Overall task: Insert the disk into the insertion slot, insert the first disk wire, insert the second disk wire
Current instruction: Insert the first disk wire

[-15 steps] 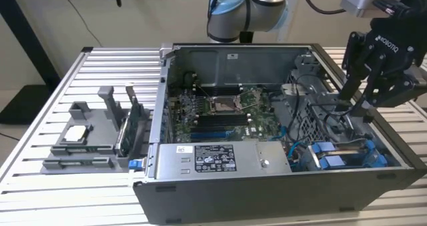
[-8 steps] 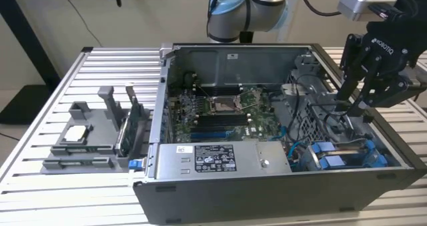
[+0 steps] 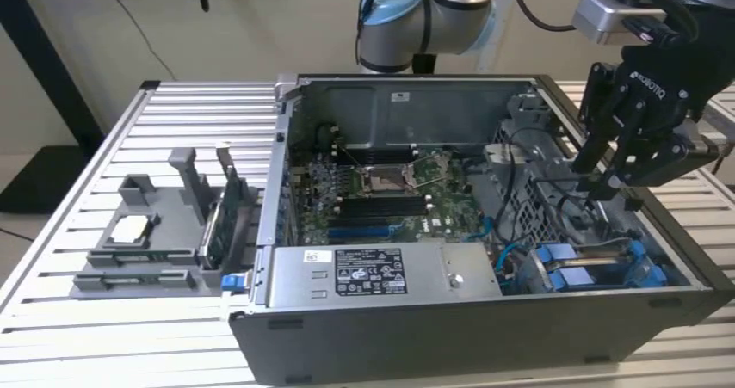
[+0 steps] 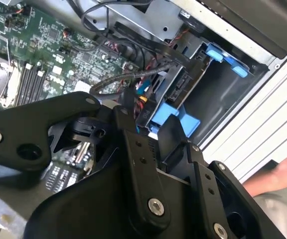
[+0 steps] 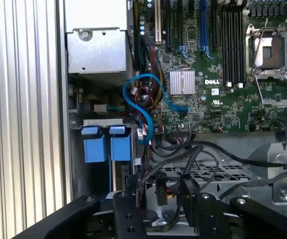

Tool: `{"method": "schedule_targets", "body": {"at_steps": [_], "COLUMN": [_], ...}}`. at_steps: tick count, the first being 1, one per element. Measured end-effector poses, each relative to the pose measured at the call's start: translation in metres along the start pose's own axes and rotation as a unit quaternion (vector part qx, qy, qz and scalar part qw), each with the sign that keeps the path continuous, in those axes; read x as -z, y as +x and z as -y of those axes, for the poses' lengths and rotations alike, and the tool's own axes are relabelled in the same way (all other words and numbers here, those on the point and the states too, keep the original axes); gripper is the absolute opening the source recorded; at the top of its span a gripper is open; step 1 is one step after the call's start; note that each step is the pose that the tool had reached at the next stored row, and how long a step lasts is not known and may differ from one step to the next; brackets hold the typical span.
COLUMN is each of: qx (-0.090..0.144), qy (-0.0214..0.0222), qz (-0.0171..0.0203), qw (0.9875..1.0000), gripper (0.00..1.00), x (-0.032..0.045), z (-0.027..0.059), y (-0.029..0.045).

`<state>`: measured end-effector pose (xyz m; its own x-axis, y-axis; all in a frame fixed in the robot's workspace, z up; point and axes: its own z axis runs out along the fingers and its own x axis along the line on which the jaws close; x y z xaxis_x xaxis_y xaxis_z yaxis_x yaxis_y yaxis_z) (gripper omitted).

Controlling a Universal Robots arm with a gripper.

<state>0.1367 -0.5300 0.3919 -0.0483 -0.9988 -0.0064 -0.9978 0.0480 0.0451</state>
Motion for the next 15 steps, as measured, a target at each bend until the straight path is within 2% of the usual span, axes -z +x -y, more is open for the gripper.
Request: {"method": "schedule_targets", "body": {"at_steps": [2, 3, 8, 9, 10, 12, 15], "qx": [0.000, 0.000, 0.000, 0.000, 0.000, 0.000, 0.000], "qy": [0.0000, 0.0000, 0.0000, -0.0001, -0.0001, -0.0001, -0.0001], "qz": [-0.0001, -0.0001, 0.0000, 0.0000, 0.0000, 0.0000, 0.0000], "qw": [1.0000, 1.0000, 1.0000, 1.0000, 1.0000, 1.0000, 1.0000], "gripper": [0.45, 0.38, 0.36, 0.29, 0.29, 0.19, 0.19], "x": [0.0001, 0.0000, 0.0000, 0.0000, 0.0000, 0.0001, 0.0001], "z": [0.0000, 0.0000, 0.0000, 0.0000, 0.0000, 0.0000, 0.0000], "y": [0.0000, 0.0000, -0.0001, -0.0001, -0.0001, 0.0000, -0.0001]}}
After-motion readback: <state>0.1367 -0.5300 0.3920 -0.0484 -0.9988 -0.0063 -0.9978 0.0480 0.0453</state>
